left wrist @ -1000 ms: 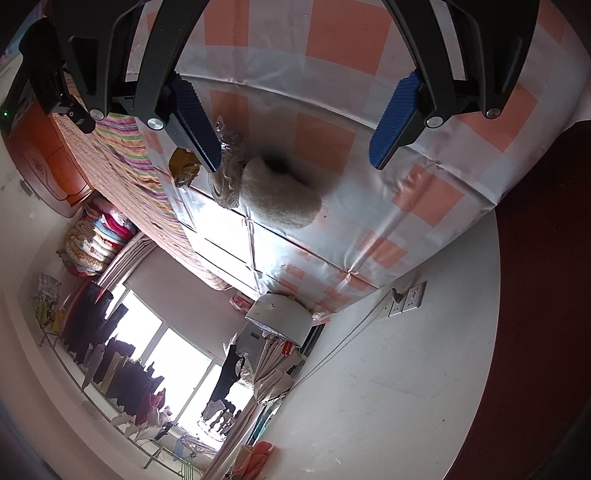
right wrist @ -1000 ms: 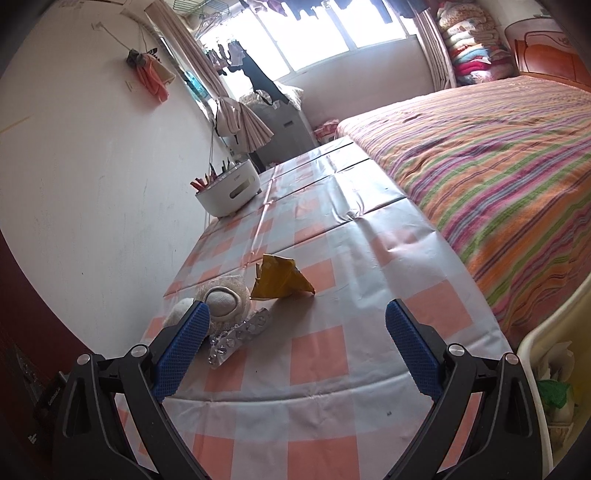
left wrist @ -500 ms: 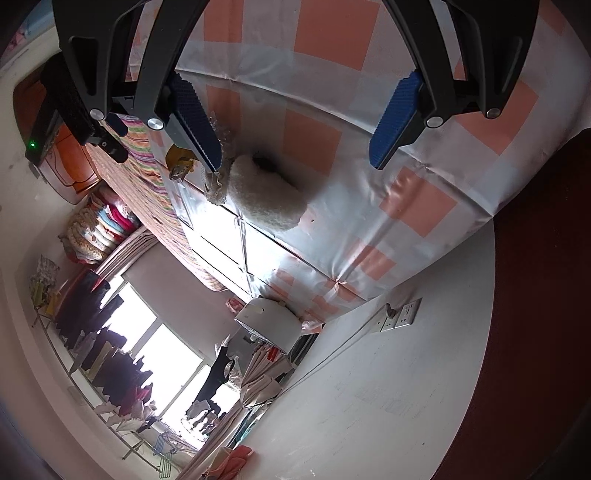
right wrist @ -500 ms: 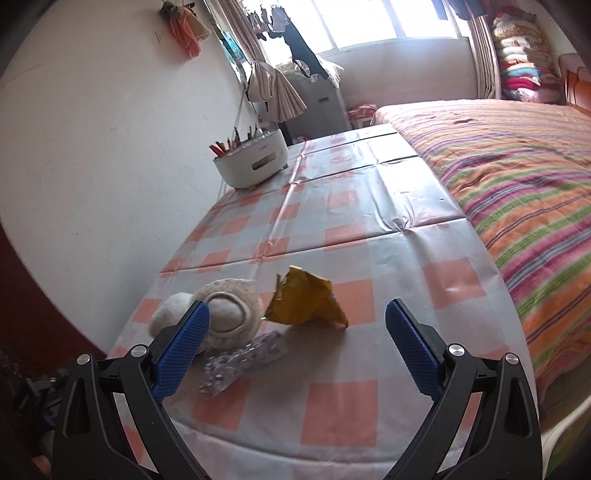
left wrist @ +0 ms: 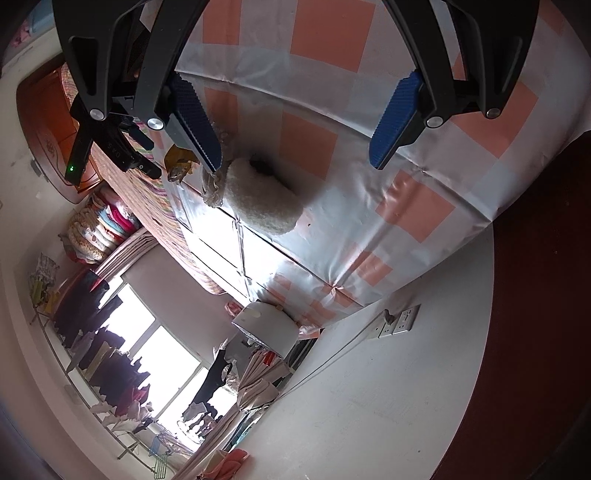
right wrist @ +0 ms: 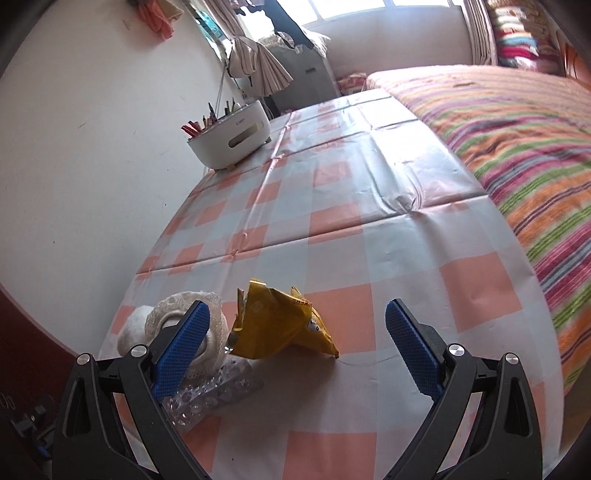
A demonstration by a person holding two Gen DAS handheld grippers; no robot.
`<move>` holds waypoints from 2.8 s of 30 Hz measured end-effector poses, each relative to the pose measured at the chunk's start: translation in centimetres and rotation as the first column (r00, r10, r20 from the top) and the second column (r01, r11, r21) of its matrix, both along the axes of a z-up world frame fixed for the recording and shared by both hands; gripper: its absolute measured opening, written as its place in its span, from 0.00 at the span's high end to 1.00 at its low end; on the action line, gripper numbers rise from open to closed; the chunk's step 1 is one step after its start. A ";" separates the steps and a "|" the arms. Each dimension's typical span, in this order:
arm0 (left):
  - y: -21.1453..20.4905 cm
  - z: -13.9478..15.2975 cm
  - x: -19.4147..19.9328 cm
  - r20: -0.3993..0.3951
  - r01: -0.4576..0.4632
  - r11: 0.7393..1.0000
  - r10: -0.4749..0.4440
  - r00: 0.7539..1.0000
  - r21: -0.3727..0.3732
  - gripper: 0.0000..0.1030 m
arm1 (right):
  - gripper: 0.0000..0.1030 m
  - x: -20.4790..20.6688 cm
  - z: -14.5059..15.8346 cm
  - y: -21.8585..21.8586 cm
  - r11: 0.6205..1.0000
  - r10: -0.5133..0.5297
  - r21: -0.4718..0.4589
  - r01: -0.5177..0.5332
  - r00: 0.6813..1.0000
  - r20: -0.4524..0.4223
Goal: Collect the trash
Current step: 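Close the right gripper on the yellow wrapper, then lift the yellow wrapper with the right gripper while the left gripper grasps the fluffy white toy, then carry the yellow wrapper and fluffy toy over the cream bin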
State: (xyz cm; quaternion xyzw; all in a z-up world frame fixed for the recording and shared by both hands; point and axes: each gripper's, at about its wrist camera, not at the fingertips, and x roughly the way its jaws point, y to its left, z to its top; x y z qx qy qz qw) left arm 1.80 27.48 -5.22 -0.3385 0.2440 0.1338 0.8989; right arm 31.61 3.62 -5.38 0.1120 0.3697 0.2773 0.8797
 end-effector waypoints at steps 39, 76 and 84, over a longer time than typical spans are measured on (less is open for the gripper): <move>0.3 -0.8 7.3 -0.078 0.025 0.999 -0.028 0.997 -0.044 0.23 | 0.71 -11.2 6.6 -3.6 0.970 0.102 0.211 -0.122 0.989 0.104; -0.2 0.0 12.2 -0.079 0.192 0.981 -0.191 0.978 0.008 0.62 | 0.71 -13.4 6.7 -8.3 0.958 0.074 0.267 -0.103 0.990 0.117; -6.1 3.2 9.2 0.004 0.316 0.946 -0.317 0.948 0.077 0.62 | 0.71 -14.9 7.1 -12.1 0.971 0.014 0.234 -0.052 0.987 0.162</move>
